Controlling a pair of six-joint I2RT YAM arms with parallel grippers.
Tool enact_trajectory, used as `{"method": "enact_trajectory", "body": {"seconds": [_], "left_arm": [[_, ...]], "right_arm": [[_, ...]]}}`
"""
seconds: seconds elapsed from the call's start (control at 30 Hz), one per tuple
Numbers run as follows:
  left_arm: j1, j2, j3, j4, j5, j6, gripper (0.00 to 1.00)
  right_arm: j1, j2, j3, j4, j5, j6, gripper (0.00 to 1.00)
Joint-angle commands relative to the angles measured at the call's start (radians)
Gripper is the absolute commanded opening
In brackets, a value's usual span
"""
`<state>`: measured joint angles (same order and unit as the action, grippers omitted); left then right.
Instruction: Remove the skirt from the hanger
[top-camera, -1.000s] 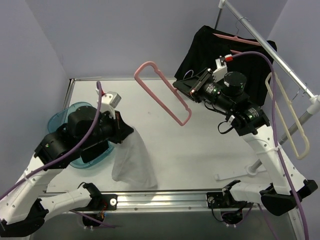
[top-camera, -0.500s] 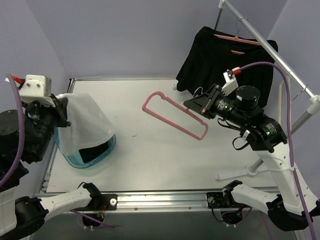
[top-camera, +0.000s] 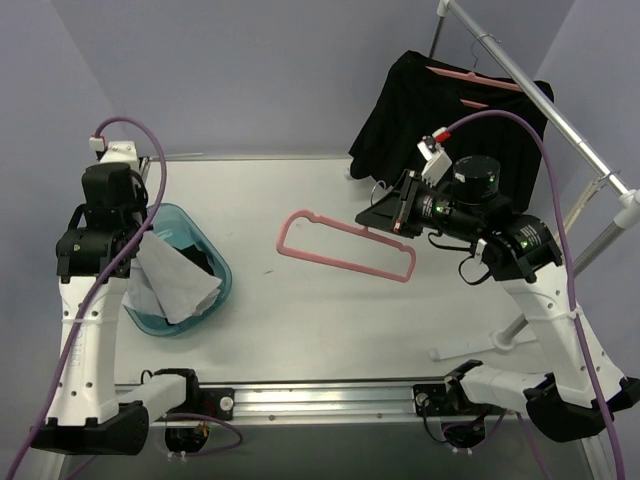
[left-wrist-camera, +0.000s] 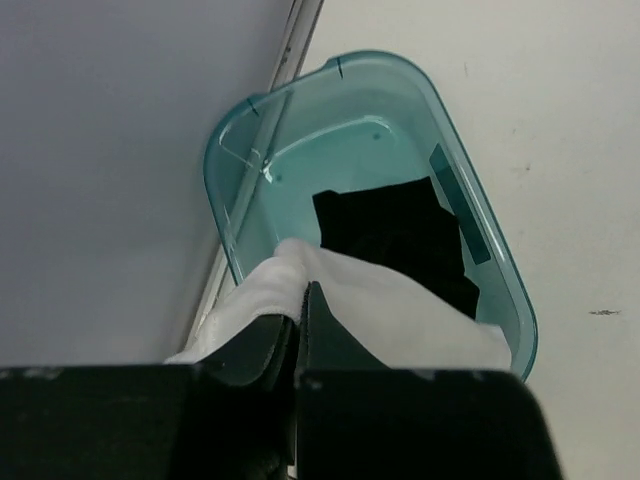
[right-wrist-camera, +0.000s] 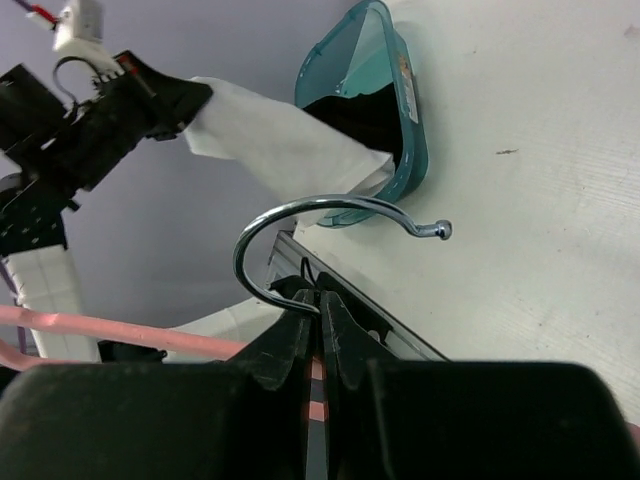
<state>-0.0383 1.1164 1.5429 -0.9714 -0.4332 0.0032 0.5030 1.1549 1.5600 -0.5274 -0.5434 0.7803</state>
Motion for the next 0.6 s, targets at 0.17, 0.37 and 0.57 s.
{"method": "enact_trajectory", "body": {"seconds": [0.17, 0.37, 0.57], "left_arm": [[0.245, -0.013, -0.153, 0.263, 0.410, -0.135, 0.02], [0.317, 0.072, -0.179, 0.359, 0.574, -0.242, 0.02], [0.362, 0.155, -0.375, 0.537, 0.692, -0.448, 0.02]], "right_arm": [[-0.009, -0.038, -0.034, 0.055, -0.110, -0.026, 0.00], [-0.011, -0.043, -0.003, 0.038, -0.110, -0.049, 0.00], [-0.018, -0.058, -0.025, 0.060, -0.113, -0.016, 0.00]]}}
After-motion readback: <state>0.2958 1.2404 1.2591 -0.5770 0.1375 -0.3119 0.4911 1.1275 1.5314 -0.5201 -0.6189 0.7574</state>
